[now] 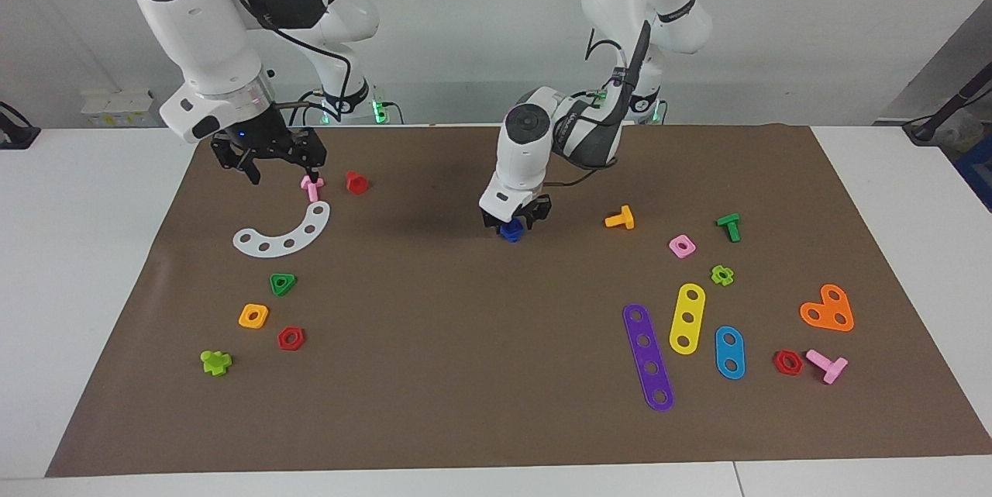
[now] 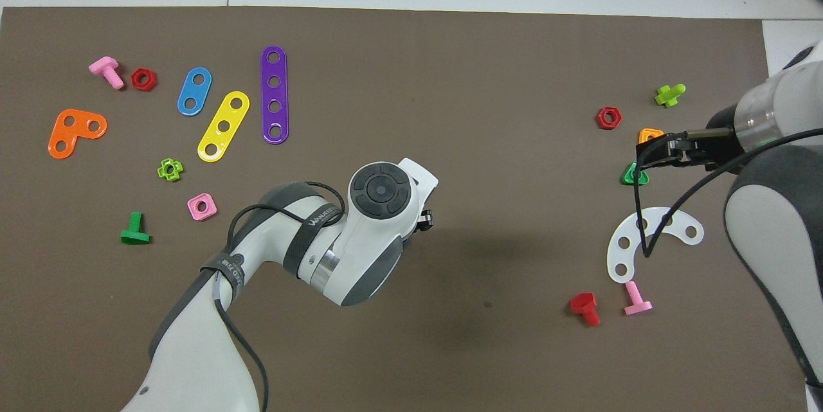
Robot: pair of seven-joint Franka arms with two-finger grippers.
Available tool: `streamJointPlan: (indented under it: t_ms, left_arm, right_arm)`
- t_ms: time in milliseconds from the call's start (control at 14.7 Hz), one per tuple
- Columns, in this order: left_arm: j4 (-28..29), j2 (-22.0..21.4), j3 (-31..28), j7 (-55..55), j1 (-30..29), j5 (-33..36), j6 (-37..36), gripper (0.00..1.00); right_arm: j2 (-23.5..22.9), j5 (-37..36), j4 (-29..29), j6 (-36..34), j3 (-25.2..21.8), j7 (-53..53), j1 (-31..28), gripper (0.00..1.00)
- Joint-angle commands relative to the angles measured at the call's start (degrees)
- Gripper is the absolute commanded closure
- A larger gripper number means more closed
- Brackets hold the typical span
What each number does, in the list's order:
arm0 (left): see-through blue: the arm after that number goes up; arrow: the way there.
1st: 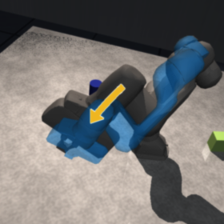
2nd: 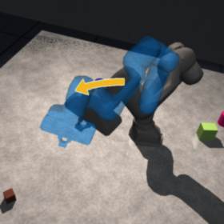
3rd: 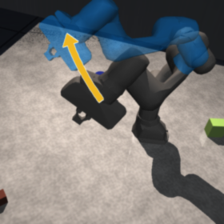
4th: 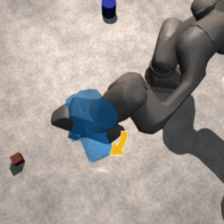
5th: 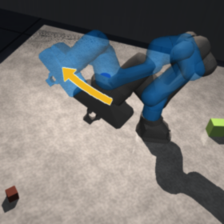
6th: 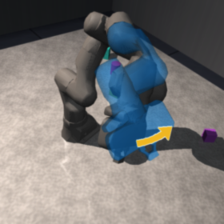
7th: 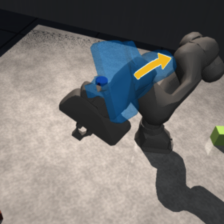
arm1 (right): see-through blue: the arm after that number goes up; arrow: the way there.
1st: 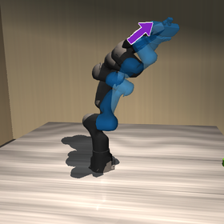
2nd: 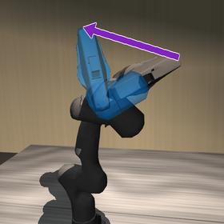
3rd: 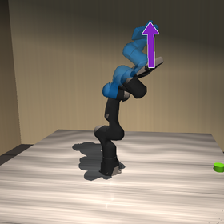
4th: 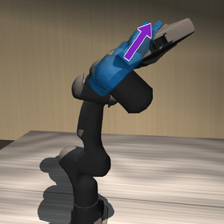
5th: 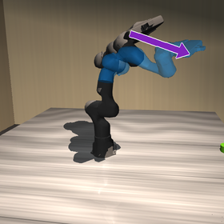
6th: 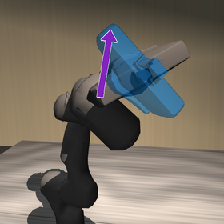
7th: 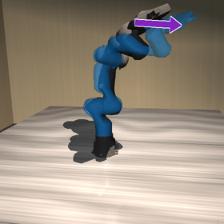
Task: Unscrew and place screws in storage area
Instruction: 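Lower the left gripper and grasp the blue square nut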
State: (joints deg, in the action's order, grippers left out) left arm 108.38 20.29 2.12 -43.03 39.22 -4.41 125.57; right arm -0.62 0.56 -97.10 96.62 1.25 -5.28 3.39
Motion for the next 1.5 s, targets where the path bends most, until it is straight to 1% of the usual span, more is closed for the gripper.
streamJointPlan:
  t_ms: [0, 204, 340, 408, 476, 544, 612, 680, 952, 1156, 1292, 1428]
  left_arm:
    - [2.9, -1.8, -0.7, -1.1, 0.9, -0.2, 2.4, 0.35]
    - [3.4, -1.9, -0.7, -1.0, 0.9, -0.2, 2.7, 0.38]
    - [3.4, -1.9, -0.7, -1.0, 0.9, -0.2, 2.9, 0.44]
    - [3.4, -1.9, -0.7, -1.0, 0.9, -0.2, 2.9, 0.49]
    - [3.3, -1.9, -0.7, -0.9, 0.8, -0.2, 2.8, 0.61]
    - [3.2, -1.9, -0.7, -0.8, 0.6, -0.2, 2.8, 0.78]
    - [3.1, -1.9, -0.6, -0.8, 0.5, -0.2, 2.7, 0.91]
    - [2.8, -1.8, -0.6, -0.8, 0.4, -0.2, 2.7, 1.00]
    - [2.6, -1.7, -0.6, -0.9, 0.3, -0.3, 2.7, 1.00]
    - [-0.4, -1.3, -0.6, -1.1, 0.2, -1.0, 1.0, 1.00]
    - [-3.9, -1.2, -0.8, -1.3, 0.2, -2.7, -2.9, 1.00]
    - [-8.4, -1.8, -1.1, -1.1, -0.5, -3.1, -9.4, 1.00]
  right_arm:
    - [0.3, 1.2, -0.1, -0.3, 0.2, 1.7, -0.6, 0.00]
    - [0.3, 1.2, -0.1, -0.2, 0.2, 1.7, -0.6, 0.00]
    - [0.3, 1.2, -0.1, -0.2, 0.2, 1.6, -0.6, 0.00]
    - [0.3, 1.2, -0.1, -0.2, 0.2, 1.6, -0.6, 0.00]
    - [0.3, 1.2, -0.1, -0.2, 0.2, 1.6, -0.6, 0.00]
    - [0.3, 1.2, -0.1, -0.2, 0.2, 1.6, -0.6, 0.00]
    - [0.3, 1.2, -0.1, -0.3, 0.2, 1.6, -0.6, 0.00]
    - [0.3, 1.2, -0.1, -0.2, 0.2, 1.6, -0.6, 0.00]
    - [0.3, 1.2, -0.1, -0.2, 0.2, 1.6, -0.6, 0.00]
    - [0.3, 1.2, -0.1, -0.2, 0.2, 1.6, -0.6, 0.00]
    - [0.3, 1.2, -0.1, -0.2, 0.2, 1.6, -0.6, 0.00]
    - [0.3, 1.2, -0.1, -0.2, 0.2, 1.6, -0.6, 0.00]
